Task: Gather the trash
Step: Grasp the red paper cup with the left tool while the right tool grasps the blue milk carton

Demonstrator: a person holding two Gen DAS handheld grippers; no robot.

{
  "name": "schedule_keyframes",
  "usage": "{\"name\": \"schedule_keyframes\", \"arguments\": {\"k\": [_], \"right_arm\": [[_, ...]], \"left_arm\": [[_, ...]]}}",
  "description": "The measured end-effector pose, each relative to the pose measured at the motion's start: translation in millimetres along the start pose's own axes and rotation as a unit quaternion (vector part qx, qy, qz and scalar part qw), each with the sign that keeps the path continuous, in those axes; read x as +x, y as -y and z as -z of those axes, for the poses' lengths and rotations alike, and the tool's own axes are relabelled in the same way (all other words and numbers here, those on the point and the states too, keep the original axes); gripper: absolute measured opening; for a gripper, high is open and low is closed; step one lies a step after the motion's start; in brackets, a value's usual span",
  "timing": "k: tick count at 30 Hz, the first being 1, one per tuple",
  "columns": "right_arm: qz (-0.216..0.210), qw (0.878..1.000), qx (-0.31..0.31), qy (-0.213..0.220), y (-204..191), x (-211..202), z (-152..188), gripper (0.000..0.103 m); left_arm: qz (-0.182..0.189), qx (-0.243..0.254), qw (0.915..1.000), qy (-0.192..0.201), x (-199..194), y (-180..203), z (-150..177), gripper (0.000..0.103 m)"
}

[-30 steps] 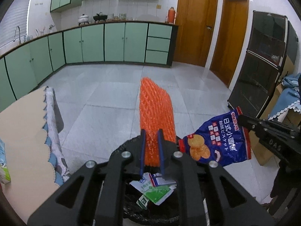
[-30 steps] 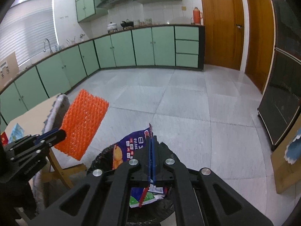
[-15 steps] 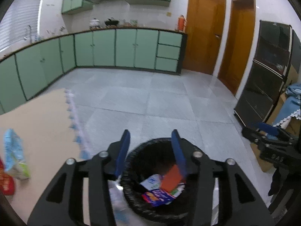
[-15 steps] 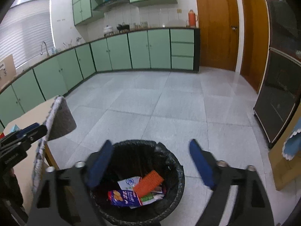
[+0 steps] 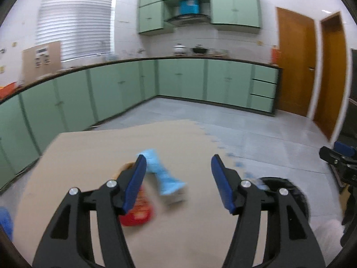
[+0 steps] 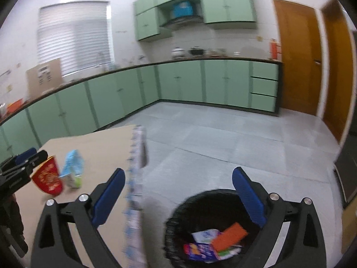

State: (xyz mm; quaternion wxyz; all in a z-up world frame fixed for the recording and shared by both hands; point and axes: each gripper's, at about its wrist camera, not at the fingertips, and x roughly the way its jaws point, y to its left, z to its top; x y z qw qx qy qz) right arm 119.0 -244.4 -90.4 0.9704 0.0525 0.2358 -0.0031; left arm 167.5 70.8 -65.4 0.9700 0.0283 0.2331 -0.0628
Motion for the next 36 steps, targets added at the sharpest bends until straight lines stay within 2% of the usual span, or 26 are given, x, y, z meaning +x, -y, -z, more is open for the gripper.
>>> {"name": "schedule_keyframes", "arguments": {"k": [1, 4, 13, 15, 16, 17, 19, 26, 31, 36], "right_arm": [[-0.009, 1.0, -0.01, -0.001, -15, 5, -2, 0.095], [-0.031, 0.999, -0.022, -0.003, -43, 14, -2, 0.095], [-0.053, 0.997, -0.05, -0.027, -105, 50, 5, 0.094], [-0.057, 0.997, -0.054, -0.029, -110, 54, 6, 0.094], [-0.059, 0.996, -0.057, -0.031, -117, 58, 7, 0.093], [-0.061, 0.996, -0.059, -0.032, -119, 59, 7, 0.093], [-0.066, 0.995, -0.063, -0.036, -128, 66, 7, 0.092], [-0.103, 0.99, -0.083, -0.043, -166, 81, 6, 0.091], [-0.126, 0.986, -0.094, -0.051, -198, 99, 9, 0.091], [-0.13, 0.984, -0.104, -0.059, -221, 115, 12, 0.091]], "left_arm": [[-0.016, -0.004, 0.9999, -0.003, 1, -14, 2, 0.06], [-0.029, -0.022, 0.9992, -0.016, 6, -41, 4, 0.061], [-0.013, -0.052, 0.9969, -0.057, 44, -73, 19, 0.061], [-0.008, -0.061, 0.996, -0.065, 50, -77, 24, 0.047], [-0.004, -0.064, 0.9957, -0.067, 52, -78, 26, 0.035], [0.002, -0.067, 0.9952, -0.071, 54, -80, 26, 0.028], [0.009, -0.069, 0.9953, -0.067, 55, -81, 27, 0.021], [-0.016, -0.071, 0.9966, -0.04, 42, -96, 21, 0.018], [-0.04, -0.069, 0.996, -0.039, 41, -114, 18, 0.017], [-0.057, -0.079, 0.9944, -0.04, 38, -134, 19, 0.017]]}}
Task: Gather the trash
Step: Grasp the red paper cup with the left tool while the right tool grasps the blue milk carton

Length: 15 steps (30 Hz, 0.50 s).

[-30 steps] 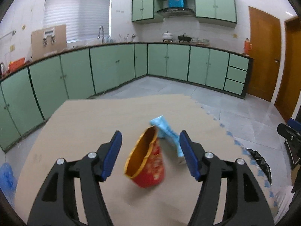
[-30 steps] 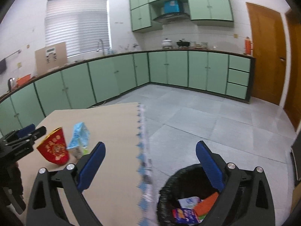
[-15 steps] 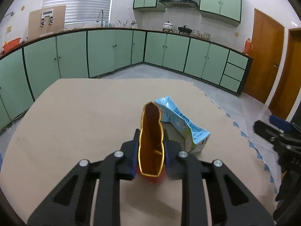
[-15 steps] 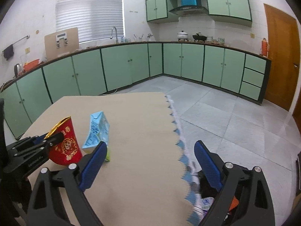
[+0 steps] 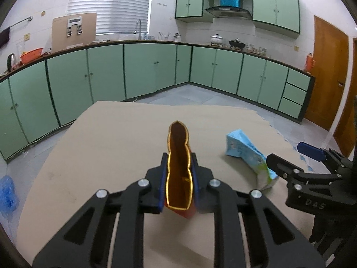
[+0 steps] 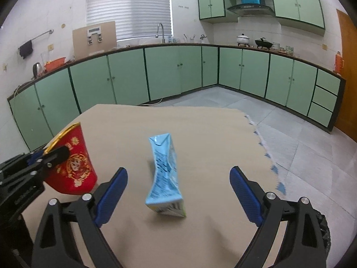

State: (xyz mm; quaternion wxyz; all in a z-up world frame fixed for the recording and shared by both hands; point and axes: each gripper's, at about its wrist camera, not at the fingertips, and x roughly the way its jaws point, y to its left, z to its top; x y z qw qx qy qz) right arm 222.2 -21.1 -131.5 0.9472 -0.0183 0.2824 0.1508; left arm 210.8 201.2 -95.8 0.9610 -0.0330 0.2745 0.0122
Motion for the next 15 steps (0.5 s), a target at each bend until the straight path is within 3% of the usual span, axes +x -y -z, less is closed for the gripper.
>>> {"name": "schedule_keyframes", "arguments": {"k": [12, 15], "right_arm": [[0.011, 0.999, -0.003, -0.038, -10, 38, -7, 0.082], [0.011, 0.999, -0.002, -0.053, -9, 47, -7, 0.076]], "left_arm": [[-0.017, -0.023, 0.9995, -0.009, 5, -29, 1, 0.017], [-0.018, -0.028, 0.9994, -0.012, 7, -31, 3, 0.017]]}}
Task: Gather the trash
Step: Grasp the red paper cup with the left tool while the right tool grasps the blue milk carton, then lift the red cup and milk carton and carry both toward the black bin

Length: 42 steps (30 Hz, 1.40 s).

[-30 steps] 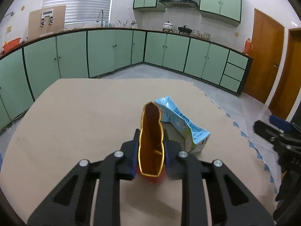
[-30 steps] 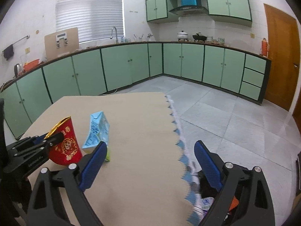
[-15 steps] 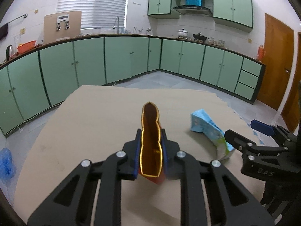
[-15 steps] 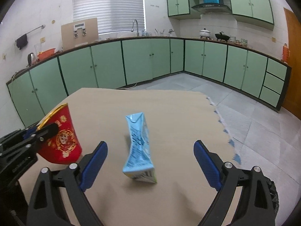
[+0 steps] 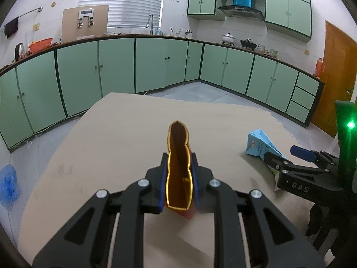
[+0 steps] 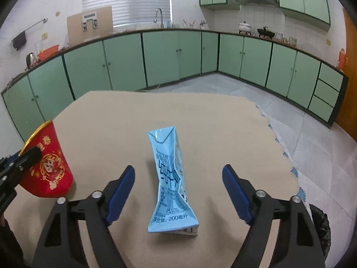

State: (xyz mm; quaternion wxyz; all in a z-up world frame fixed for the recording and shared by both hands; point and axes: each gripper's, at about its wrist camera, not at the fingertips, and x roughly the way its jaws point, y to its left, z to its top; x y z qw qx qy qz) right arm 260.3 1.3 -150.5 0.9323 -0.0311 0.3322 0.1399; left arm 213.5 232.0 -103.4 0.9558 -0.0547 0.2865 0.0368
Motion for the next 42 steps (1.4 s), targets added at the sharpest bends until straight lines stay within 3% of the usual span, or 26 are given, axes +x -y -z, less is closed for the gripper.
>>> {"name": "schedule_keyframes", "arguments": {"k": [6, 9, 11, 27, 40, 41, 42], "right_arm": [[-0.004, 1.0, 0.006, -0.017, 5, 7, 0, 0.063], [-0.012, 1.0, 0.008, -0.025, 6, 9, 0, 0.047], [-0.021, 0.999, 0.009, -0.031, 6, 10, 1, 0.031], [-0.03, 0.999, 0.007, -0.009, 10, -32, 4, 0.03], [-0.024, 0.999, 0.029, 0.022, 43, -104, 14, 0.029], [-0.023, 0.999, 0.033, 0.028, 48, -112, 15, 0.026], [-0.024, 0.999, 0.035, 0.03, 51, -119, 16, 0.009]], "left_arm": [[-0.001, -0.002, 1.0, -0.004, 1, 1, 0, 0.017], [-0.001, -0.002, 1.0, -0.004, 0, 1, 2, 0.017], [-0.001, -0.001, 1.0, -0.004, -1, 2, 2, 0.017], [0.014, 0.012, 0.9998, 0.007, -19, 16, 5, 0.017], [0.059, 0.039, 0.9973, 0.017, -51, 60, 9, 0.017], [0.063, 0.04, 0.997, 0.017, -53, 64, 9, 0.017], [0.067, 0.041, 0.9967, 0.018, -56, 68, 10, 0.017]]}}
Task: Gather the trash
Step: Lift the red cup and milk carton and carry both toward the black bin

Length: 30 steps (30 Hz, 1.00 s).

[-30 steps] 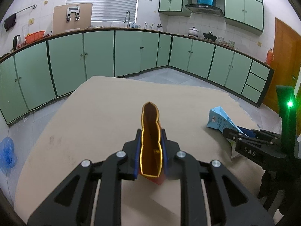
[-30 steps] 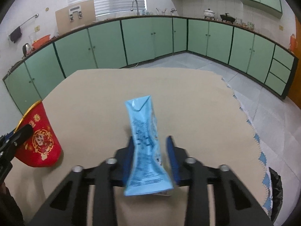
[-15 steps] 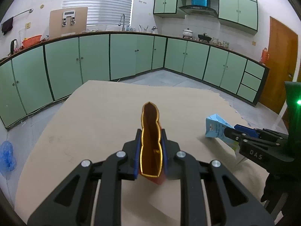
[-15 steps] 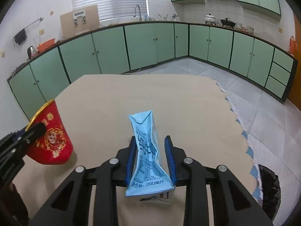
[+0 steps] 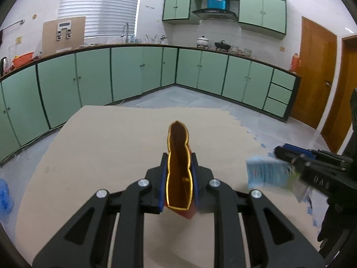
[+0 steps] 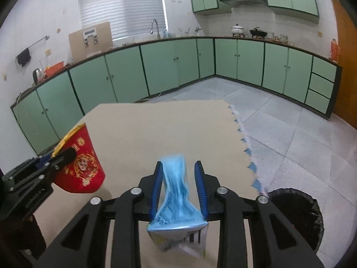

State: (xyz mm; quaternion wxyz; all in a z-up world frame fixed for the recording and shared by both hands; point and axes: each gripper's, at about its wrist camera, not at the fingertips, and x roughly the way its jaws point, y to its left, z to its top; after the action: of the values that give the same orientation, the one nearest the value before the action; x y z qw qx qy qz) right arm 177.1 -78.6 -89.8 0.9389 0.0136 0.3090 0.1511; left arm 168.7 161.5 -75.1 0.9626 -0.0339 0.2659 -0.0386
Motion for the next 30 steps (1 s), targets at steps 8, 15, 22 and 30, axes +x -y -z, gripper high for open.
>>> {"name": "schedule_keyframes", "arguments": {"k": [8, 15, 22, 30], "right_arm": [[0.005, 1.0, 0.007, -0.006, 21, -23, 6, 0.0], [0.001, 1.0, 0.014, -0.015, 35, -30, 24, 0.031], [0.019, 0.998, 0.01, -0.057, 32, -12, 50, 0.069], [0.022, 0.992, 0.012, -0.123, 32, 20, 76, 0.048]], "left_arm": [[0.031, 0.017, 0.9994, 0.0, -8, 35, 7, 0.017], [0.027, 0.021, 0.9993, -0.012, -4, 35, 19, 0.017], [0.025, 0.027, 0.999, -0.024, 0, 36, 30, 0.017], [0.021, 0.029, 0.9989, -0.03, 0, 31, 34, 0.017]]}}
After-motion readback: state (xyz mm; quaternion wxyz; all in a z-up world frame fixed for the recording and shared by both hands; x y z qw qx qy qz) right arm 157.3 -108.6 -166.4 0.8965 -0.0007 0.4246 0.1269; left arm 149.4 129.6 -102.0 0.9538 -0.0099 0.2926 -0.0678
